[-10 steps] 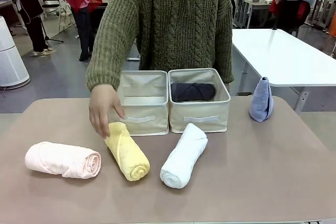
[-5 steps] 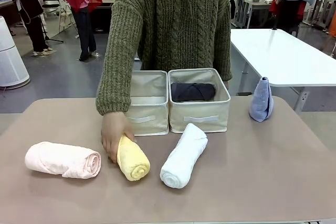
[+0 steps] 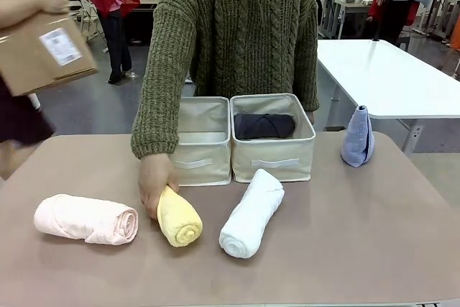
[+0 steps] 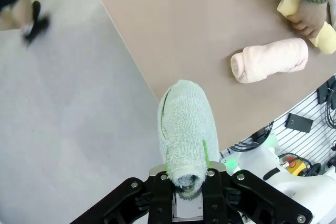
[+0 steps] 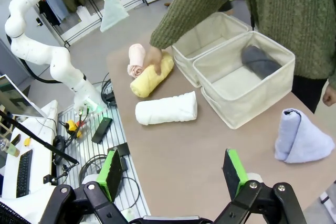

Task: Sort the towels based on their folding style.
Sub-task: Pick up one triangle-folded towel and place it in the left Fabric basket.

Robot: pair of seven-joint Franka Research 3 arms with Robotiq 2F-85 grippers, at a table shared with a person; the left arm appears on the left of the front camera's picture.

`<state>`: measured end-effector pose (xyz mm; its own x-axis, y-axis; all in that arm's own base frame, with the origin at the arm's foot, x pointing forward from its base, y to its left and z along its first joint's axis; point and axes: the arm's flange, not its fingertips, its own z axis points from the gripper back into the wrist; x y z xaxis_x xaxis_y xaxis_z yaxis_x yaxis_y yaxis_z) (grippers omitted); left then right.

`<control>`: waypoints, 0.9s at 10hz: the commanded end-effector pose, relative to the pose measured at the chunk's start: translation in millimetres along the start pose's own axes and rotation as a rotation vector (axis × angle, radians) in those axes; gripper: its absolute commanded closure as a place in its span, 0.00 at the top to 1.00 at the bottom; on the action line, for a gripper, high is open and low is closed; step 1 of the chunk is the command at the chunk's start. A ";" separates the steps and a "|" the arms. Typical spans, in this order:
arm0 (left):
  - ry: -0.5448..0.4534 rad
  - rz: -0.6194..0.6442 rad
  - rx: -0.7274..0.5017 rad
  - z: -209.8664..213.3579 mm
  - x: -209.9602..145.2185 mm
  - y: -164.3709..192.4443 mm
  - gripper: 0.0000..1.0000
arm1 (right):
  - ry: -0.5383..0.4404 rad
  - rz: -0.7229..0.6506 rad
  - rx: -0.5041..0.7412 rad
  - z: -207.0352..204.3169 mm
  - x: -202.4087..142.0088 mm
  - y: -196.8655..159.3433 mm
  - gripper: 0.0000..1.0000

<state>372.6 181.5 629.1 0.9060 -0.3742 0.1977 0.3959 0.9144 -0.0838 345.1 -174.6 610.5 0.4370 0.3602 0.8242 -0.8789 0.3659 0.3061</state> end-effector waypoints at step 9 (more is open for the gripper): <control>0.010 -0.070 0.026 4.0 17.9 -9.6 0.17 | -0.027 0.017 0.010 0.1 1.4 -1.0 1.00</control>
<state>375.7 176.4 630.1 0.8988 -0.3916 0.1971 0.4126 0.9075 -0.0786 345.1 -174.6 610.5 0.4368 0.3603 0.8243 -0.8790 0.3657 0.3060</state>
